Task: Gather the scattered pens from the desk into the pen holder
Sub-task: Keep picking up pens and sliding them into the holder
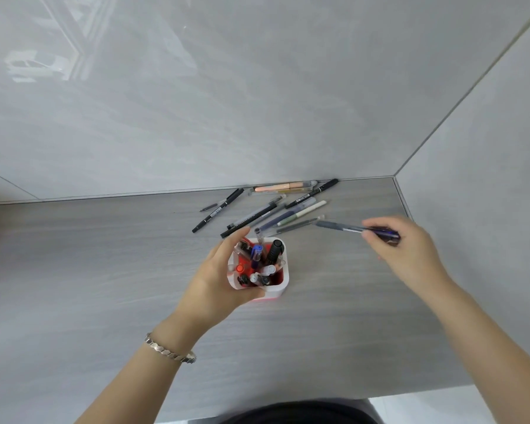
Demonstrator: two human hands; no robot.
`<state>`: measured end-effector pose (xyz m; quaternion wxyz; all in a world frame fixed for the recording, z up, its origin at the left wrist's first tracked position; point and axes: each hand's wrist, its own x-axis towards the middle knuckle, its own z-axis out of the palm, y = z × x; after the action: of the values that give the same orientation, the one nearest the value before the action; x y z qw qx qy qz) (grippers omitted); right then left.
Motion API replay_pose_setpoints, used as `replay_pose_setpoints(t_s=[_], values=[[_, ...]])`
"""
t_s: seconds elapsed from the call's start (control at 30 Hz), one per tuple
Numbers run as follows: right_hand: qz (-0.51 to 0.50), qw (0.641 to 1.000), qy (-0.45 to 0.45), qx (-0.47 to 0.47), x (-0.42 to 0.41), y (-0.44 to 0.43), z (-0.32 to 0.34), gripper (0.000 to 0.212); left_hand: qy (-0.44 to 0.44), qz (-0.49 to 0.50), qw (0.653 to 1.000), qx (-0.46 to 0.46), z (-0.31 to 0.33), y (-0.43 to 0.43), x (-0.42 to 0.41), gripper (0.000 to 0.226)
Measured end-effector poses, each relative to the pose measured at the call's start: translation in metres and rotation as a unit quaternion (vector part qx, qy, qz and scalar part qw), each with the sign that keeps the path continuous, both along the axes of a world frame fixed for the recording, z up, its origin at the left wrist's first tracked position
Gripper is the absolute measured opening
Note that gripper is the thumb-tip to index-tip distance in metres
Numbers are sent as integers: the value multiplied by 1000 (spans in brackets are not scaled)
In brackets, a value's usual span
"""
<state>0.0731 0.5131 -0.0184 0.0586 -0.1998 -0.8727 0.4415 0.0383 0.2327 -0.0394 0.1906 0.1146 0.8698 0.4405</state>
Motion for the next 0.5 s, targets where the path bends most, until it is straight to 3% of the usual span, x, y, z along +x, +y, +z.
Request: replay_pose_setpoints(t_s=[0.1,0.2,0.33,0.4,0.5], values=[[104,993,5,-54,11,-24,68,8,-2,2,1000,6,1,0,0,94],[213,976,-49,-13,8,-41,90,7,5,-3,1000,10,2,1,0,93],[301,941,-101,116,-12,-84,52,15,2,-4,1000,22,1,1,0,93],[292,940,-72,162,-17,-107,21,26,0,-3,999,33,-1,1,0,93],[293,946,-48,131,-16,-127,-9,56,6,-9,999,33,-1,1,0,90]])
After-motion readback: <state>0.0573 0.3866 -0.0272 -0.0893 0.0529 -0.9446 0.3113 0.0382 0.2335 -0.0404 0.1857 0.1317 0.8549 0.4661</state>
